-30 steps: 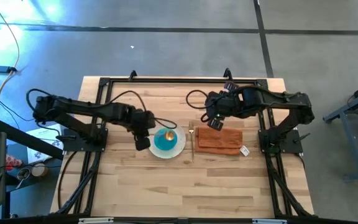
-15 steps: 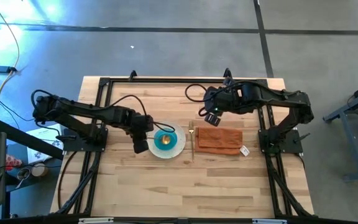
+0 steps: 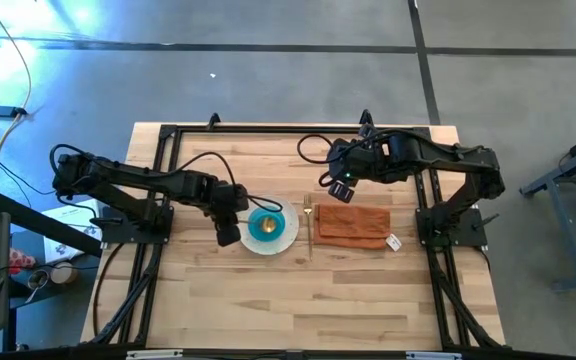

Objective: Set table place
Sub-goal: Put the gold spoon into the blue bowl, then adjust the orange table napkin on the table

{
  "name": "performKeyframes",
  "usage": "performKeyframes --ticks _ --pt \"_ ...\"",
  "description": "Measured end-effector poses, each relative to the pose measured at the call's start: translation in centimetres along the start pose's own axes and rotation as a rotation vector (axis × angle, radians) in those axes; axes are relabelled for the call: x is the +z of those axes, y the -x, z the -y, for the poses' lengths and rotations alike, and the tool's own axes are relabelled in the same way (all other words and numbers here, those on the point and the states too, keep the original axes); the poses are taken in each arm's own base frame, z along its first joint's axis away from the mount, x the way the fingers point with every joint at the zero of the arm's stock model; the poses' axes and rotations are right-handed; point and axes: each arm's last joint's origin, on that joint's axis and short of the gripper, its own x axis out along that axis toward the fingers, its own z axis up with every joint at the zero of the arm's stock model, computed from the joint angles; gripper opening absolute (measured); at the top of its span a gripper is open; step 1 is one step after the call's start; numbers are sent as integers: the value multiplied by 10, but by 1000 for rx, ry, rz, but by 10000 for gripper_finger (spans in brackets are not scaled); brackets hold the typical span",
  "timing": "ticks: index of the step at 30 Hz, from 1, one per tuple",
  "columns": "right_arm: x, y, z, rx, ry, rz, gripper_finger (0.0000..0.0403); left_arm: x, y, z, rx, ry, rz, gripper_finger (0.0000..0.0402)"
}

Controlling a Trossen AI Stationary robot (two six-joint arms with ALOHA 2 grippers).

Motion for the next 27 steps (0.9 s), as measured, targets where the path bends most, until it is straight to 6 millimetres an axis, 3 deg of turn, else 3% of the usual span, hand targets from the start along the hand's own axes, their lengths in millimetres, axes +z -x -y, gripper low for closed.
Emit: performKeyframes --ticks 7,20,27 --pt "0 0 0 0 4 0 151 0 0 1 -20 -1 -2 52" --pt "0 0 0 0 8 -1 151 2 0 0 26 0 27 190" --pt "0 0 0 0 -1 -1 151 10 9 3 15 2 63 191"
